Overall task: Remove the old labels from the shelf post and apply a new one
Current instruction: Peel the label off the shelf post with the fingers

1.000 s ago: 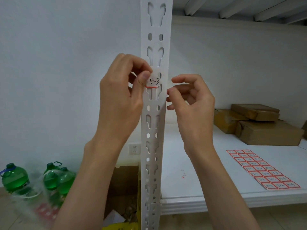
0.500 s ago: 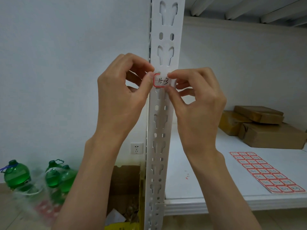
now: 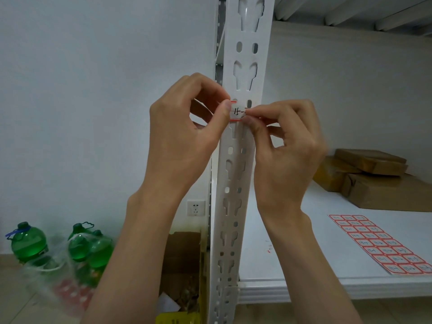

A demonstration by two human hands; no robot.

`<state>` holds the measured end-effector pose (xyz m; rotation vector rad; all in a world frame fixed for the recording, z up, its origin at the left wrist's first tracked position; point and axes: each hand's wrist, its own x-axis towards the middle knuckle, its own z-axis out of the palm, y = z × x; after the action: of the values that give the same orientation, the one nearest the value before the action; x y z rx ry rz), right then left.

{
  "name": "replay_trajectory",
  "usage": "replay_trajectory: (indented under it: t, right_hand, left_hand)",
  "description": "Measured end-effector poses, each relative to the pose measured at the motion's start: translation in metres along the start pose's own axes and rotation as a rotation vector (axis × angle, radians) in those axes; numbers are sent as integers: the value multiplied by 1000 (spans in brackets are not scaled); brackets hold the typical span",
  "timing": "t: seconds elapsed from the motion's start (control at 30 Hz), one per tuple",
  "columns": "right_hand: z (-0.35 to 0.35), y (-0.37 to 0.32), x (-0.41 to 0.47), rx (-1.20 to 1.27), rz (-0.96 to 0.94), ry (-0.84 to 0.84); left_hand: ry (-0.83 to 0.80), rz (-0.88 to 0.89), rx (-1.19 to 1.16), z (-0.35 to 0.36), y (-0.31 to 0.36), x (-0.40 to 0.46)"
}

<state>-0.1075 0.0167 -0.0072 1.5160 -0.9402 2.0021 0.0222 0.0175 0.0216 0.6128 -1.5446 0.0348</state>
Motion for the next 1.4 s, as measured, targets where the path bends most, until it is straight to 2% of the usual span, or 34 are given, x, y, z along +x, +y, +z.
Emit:
replay_trajectory:
  t: [0.33,0.47,0.67,1.1,1.4]
  right_hand:
    - [4,-2,2,-23,19,-13]
    - [-4,5,1,-1,-26,-7]
    - [-10,3,4,2,-46,-77]
    - [10,-15,-1,-62,70,-73]
    - [14,-18,0,70,213,-42]
  left_hand:
    - [-16,20,5,-1,1,0]
    - [-12,15,12,0,0,0]
    - [1,2,5,2,0,0]
    - [-2,4,3,3,2,0]
    - [-12,4,6,2,3,-1]
